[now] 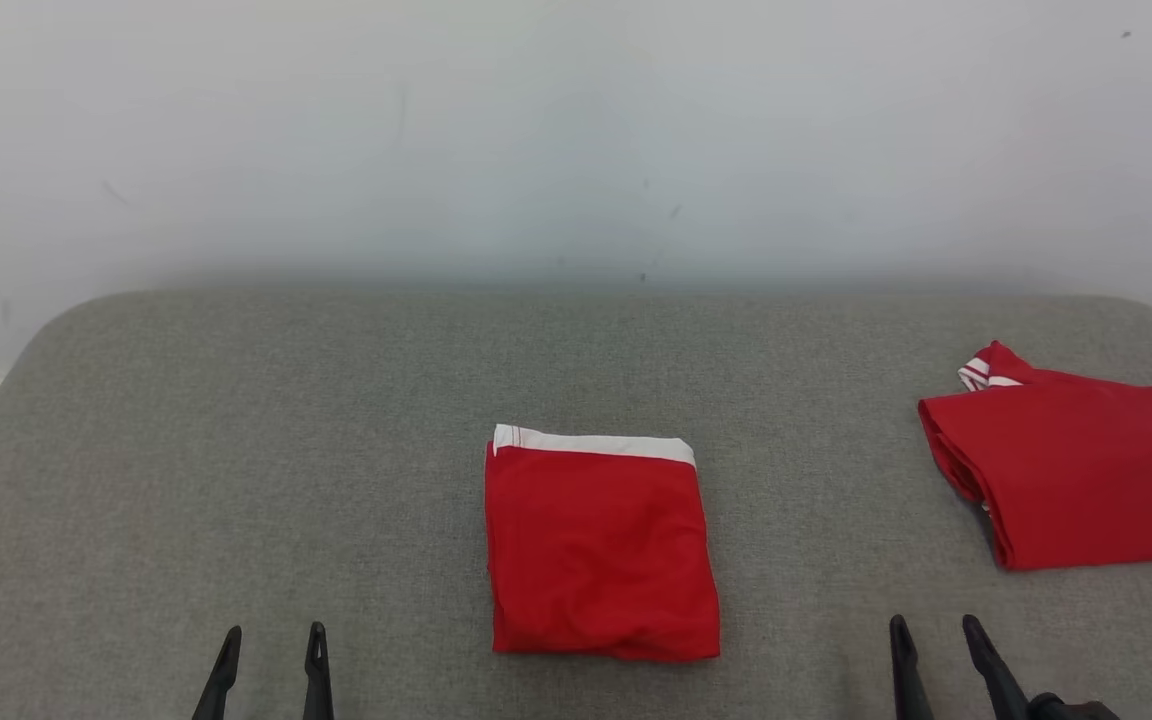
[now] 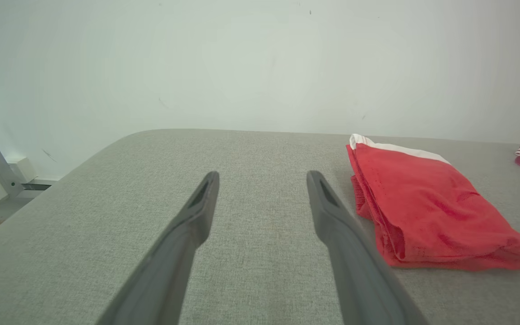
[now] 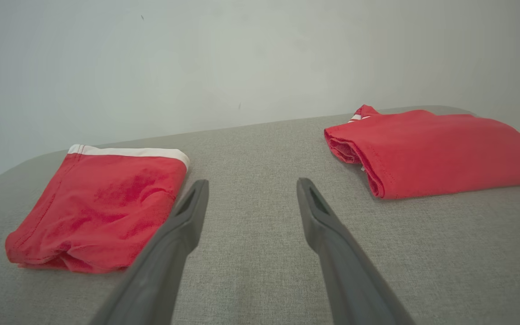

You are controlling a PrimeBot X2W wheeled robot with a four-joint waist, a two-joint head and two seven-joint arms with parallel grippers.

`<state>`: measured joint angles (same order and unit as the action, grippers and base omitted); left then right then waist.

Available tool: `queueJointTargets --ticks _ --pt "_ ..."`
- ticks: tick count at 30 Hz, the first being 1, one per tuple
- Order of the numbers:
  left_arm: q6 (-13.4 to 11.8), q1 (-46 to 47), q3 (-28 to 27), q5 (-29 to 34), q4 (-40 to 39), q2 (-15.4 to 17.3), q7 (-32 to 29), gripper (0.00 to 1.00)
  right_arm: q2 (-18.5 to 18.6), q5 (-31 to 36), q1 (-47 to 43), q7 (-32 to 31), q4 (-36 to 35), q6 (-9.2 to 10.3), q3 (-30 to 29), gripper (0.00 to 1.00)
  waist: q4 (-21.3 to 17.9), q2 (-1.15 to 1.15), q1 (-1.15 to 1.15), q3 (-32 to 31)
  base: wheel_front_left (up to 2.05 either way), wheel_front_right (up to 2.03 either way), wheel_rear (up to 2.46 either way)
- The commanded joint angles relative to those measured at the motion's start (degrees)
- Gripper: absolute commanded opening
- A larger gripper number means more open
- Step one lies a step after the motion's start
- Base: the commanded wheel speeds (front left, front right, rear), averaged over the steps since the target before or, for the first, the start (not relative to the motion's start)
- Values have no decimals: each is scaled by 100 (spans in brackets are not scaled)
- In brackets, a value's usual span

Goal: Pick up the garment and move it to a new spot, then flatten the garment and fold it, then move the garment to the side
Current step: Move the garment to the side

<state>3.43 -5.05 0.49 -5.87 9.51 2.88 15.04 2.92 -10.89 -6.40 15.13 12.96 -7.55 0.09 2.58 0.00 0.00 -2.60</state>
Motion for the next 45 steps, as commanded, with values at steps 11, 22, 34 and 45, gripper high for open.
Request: queueJointTargets --ticks 11,22,34,45 --pt "42 97 108 57 5 1 12 100 -1 -13 1025 2 1204 11 507 100 428 0 0 39 0 0 0" --pt "123 232 244 151 107 1 11 100 -4 -565 2856 1 3800 11 976 100 1043 0 0 161 0 0 0" --pt "158 505 521 64 181 2 12 100 1 -1522 3920 -80 5791 11 1197 100 1526 0 0 426 0 0 0" --pt "122 418 468 52 219 0 12 100 3 -1751 4100 -84 5933 11 1877 0 1320 0 0 351 0 0 0"
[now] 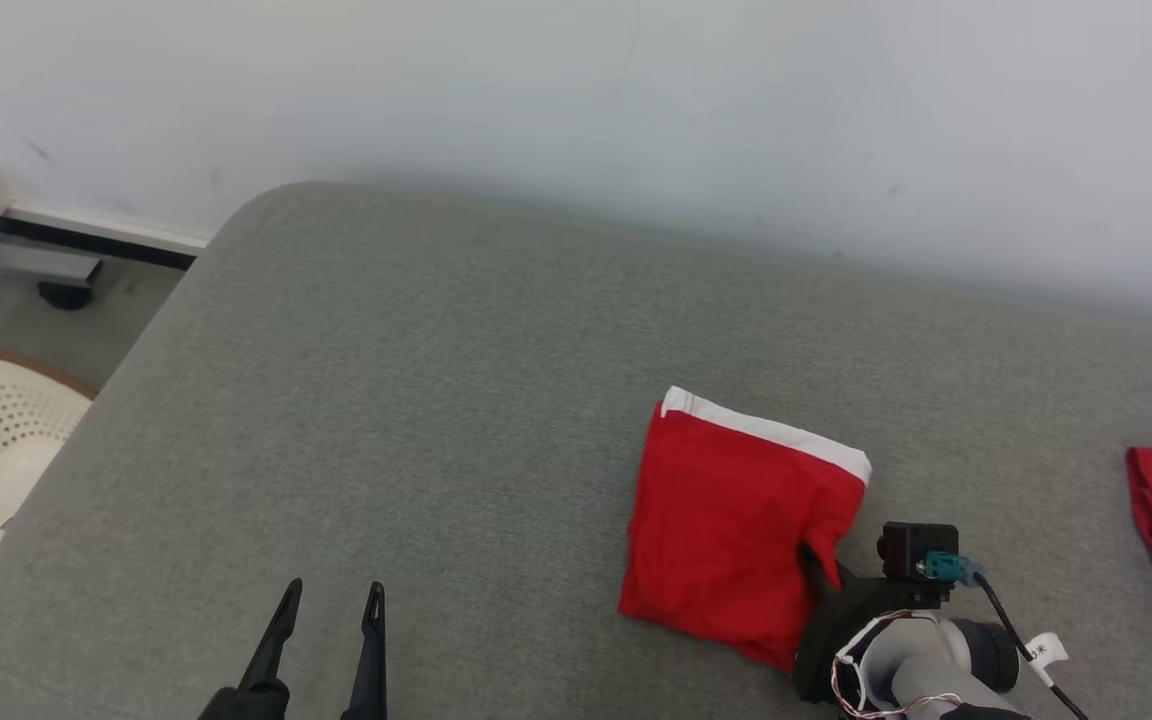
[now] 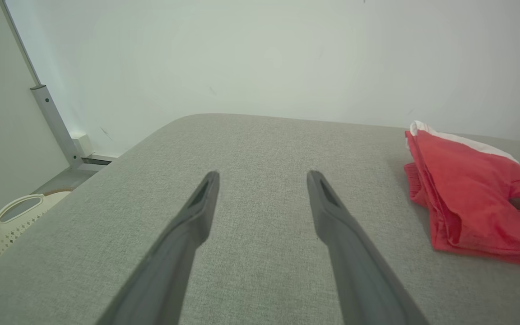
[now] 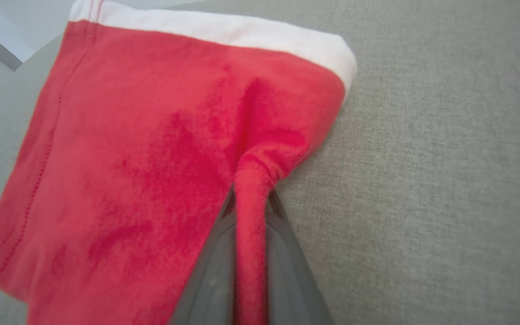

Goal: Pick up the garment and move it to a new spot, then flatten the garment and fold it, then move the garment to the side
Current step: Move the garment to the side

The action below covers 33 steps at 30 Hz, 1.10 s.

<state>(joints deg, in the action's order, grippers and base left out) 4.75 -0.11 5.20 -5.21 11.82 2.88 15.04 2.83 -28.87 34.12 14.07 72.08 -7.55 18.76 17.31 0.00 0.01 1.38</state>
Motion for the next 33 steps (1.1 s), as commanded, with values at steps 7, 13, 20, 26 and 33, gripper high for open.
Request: queueJointTargets --ticks 7,13,20,26,33 --pt "-39 -155 -77 -136 -80 0 12 100 403 700 67 116 -625 11 335 0 -657 0 -1 -77 0 0 0" --pt "-56 -171 -68 -203 -137 0 11 100 1023 1087 57 116 -1280 11 573 0 -1191 0 -1 -56 0 0 0" --pt "-29 30 -57 -161 -226 1 12 100 1590 976 577 -61 -1111 11 1253 0 -1651 0 -1 229 0 0 0" --pt "73 275 -177 -23 -290 9 12 100 2233 704 1268 -303 -921 11 1734 0 -1848 0 -1 677 0 0 0" --pt "144 442 -290 95 -358 68 12 100 2792 511 1944 -538 -772 11 2134 0 -1970 0 -1 1082 0 0 0"
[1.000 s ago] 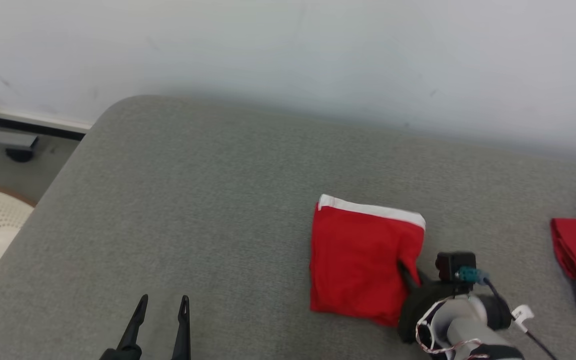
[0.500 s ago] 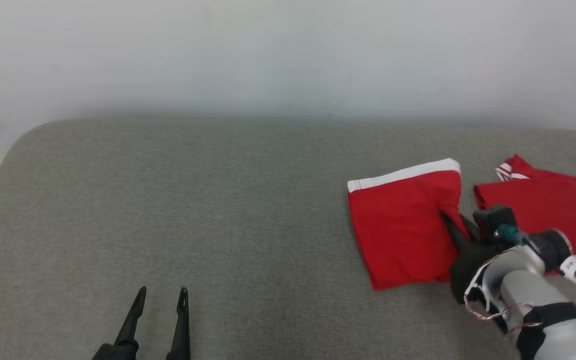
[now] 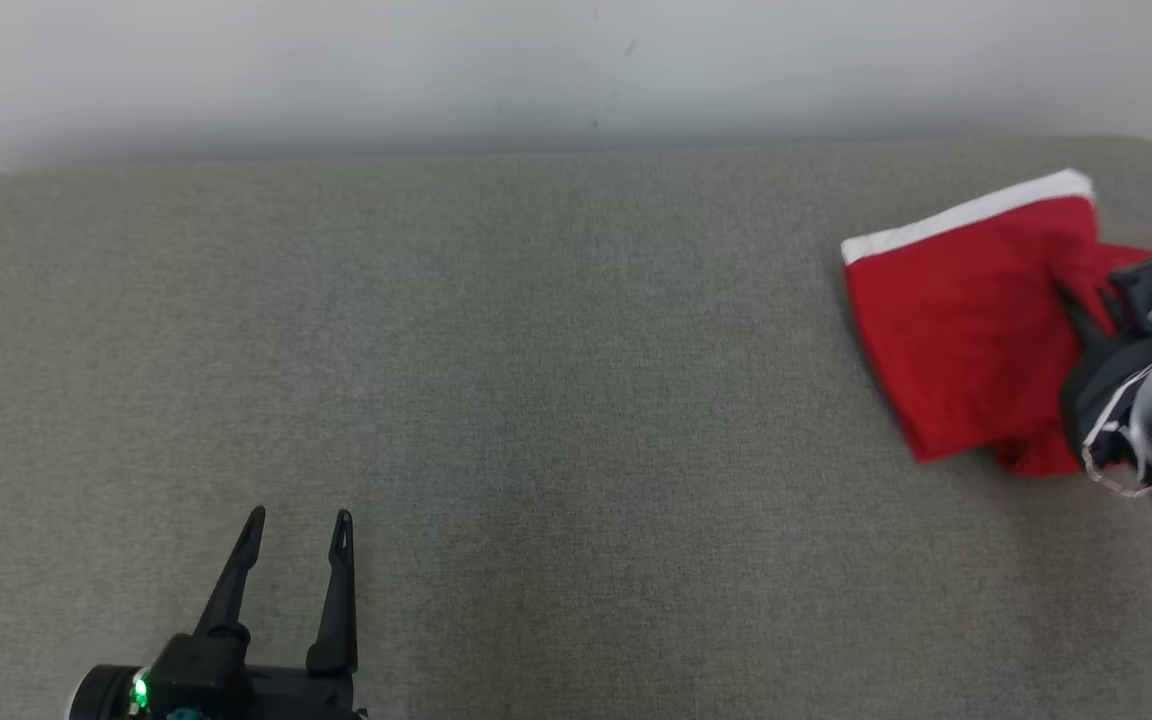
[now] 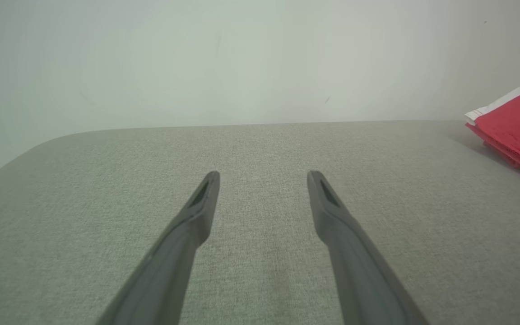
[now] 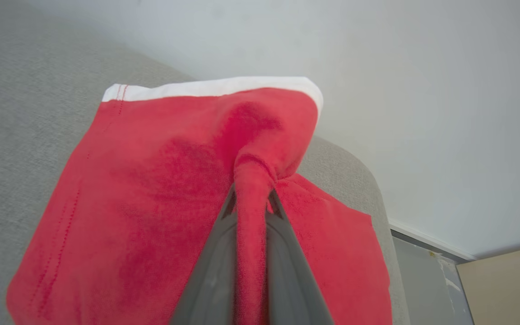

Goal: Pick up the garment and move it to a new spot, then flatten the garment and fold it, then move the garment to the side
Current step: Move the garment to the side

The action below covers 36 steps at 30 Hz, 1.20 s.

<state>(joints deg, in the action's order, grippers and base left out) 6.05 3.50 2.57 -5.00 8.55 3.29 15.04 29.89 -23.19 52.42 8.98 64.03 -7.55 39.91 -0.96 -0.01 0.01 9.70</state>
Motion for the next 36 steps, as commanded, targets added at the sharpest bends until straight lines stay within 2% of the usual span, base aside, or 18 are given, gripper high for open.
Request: queueJointTargets --ticks 1,10,22,25,27,28,33,36 --pt "27 110 -33 88 -41 30 12 100 156 -94 199 -56 77 11 45 0 -155 1 -1 308 0 0 0" --pt "87 418 -62 134 -164 99 12 100 678 -255 772 -196 469 11 238 0 -176 1 -1 799 0 0 0" --pt "105 485 -166 163 -307 181 12 100 998 -146 1226 -312 773 11 457 0 -162 1 -1 997 0 0 0" --pt "113 504 -184 175 -330 188 12 100 969 -146 1291 -381 837 11 459 0 -165 1 -1 1049 0 0 0" --pt "117 509 -183 185 -341 189 12 100 1043 -133 1353 -335 861 11 459 45 -158 1 -1 1085 0 0 0" --pt "118 508 -186 186 -340 188 12 100 1048 -119 1370 -317 866 12 465 100 -156 1 -1 1095 0 0 0" --pt "121 497 -201 182 -286 144 12 100 1079 -170 1413 -244 945 11 326 100 -141 1 -1 986 0 0 0" --pt "103 424 -229 151 -251 116 12 100 1042 -390 1512 261 961 11 -111 100 -136 1 -1 803 0 0 0"
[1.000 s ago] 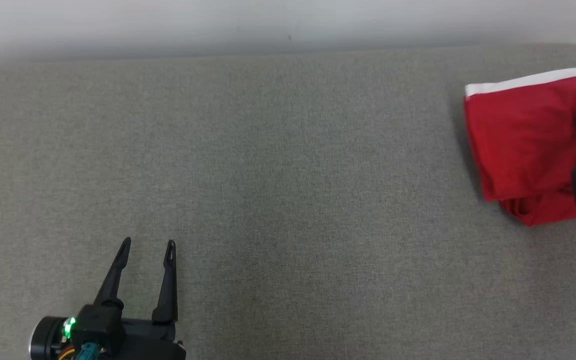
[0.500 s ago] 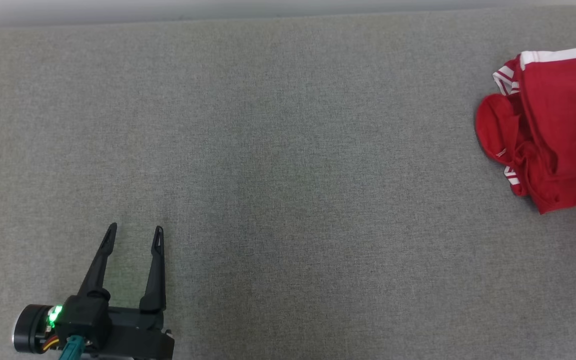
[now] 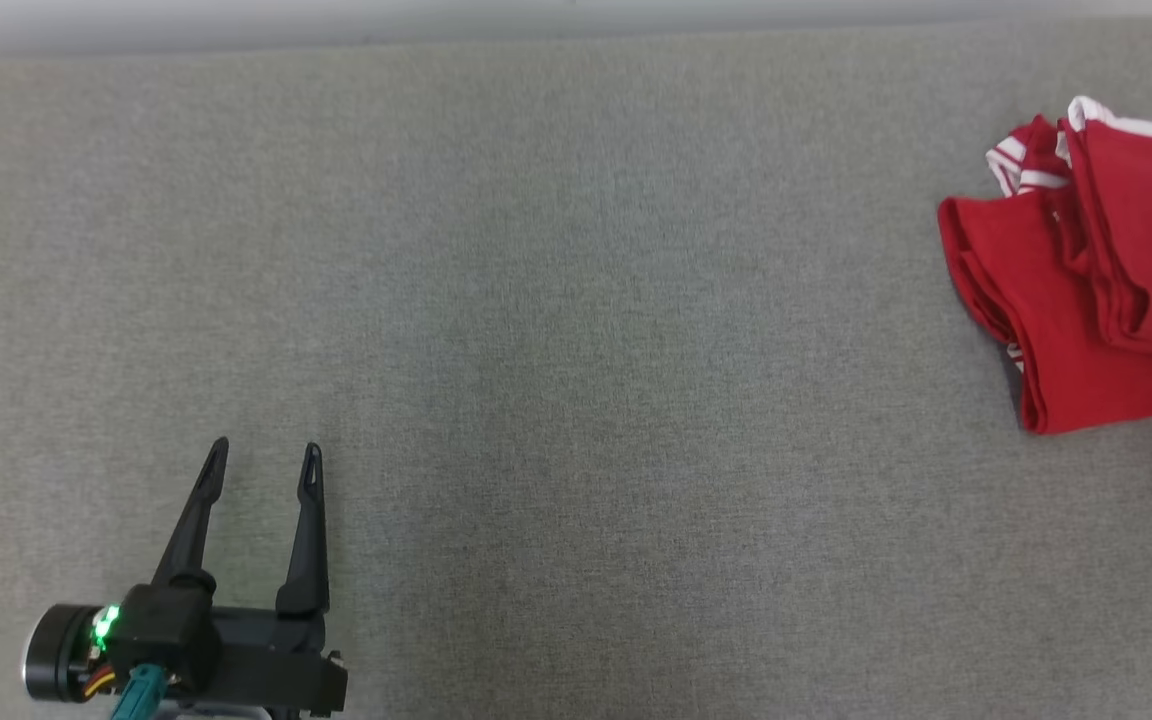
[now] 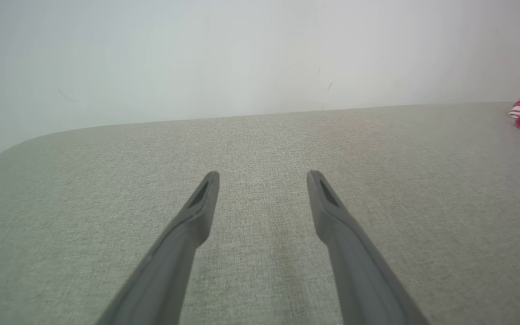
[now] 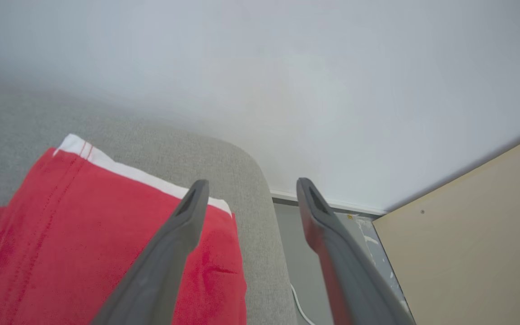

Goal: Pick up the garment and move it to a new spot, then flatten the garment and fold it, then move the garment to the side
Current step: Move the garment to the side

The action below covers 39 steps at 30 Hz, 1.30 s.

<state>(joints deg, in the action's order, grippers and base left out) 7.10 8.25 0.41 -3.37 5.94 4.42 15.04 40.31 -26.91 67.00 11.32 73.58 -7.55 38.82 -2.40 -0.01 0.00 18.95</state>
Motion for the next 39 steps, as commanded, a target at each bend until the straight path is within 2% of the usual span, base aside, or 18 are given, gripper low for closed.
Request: queueJointTargets --ticks 1,5,11,16,22,25,28,29,30,35,39 --pt "-11 -102 -26 -25 23 -6 12 100 -52 -82 19 135 21 11 -129 100 6 1 0 -195 0 0 0" --pt "-30 -244 -66 -46 86 -48 12 100 -281 -221 -87 379 -16 11 -588 100 -17 1 0 -516 0 0 0" --pt "-45 -500 -115 -67 95 -93 12 100 -565 -2 -738 378 -1249 12 -1594 100 -12 1 0 -961 0 0 0" --pt "-92 -769 -133 -94 147 -121 12 100 -1136 561 -1915 380 -2426 12 -2717 100 53 1 0 -1405 0 0 0" --pt "-103 -1072 -182 -105 170 -131 12 100 -2052 1297 -3491 380 -3698 12 -3656 100 184 1 0 -1775 0 0 0" --pt "-96 -1148 -223 -116 162 -135 12 100 -2455 1549 -4163 380 -4236 12 -3915 100 264 1 0 -1860 0 0 0" --pt "-91 -1213 -253 -112 163 -139 12 100 -2650 1723 -4546 380 -4575 12 -4052 100 311 1 0 -1899 0 0 0" --pt "-81 -1207 -287 -106 165 -140 12 100 -2867 1844 -4929 381 -4892 12 -4168 100 361 1 0 -1937 0 0 0" --pt "-81 -1207 -287 -106 165 -140 12 100 -2867 1844 -4929 381 -4892 12 -4168 100 361 1 0 -1937 0 0 0" --pt "-78 -1315 -350 -77 147 -141 12 100 -3385 1978 -5920 381 -5650 12 -4313 100 506 1 0 -2044 0 0 0" --pt "-80 -1396 -346 -66 103 -149 12 100 -3599 2069 -6564 381 -6061 12 -4319 100 550 1 0 -2095 0 0 0"
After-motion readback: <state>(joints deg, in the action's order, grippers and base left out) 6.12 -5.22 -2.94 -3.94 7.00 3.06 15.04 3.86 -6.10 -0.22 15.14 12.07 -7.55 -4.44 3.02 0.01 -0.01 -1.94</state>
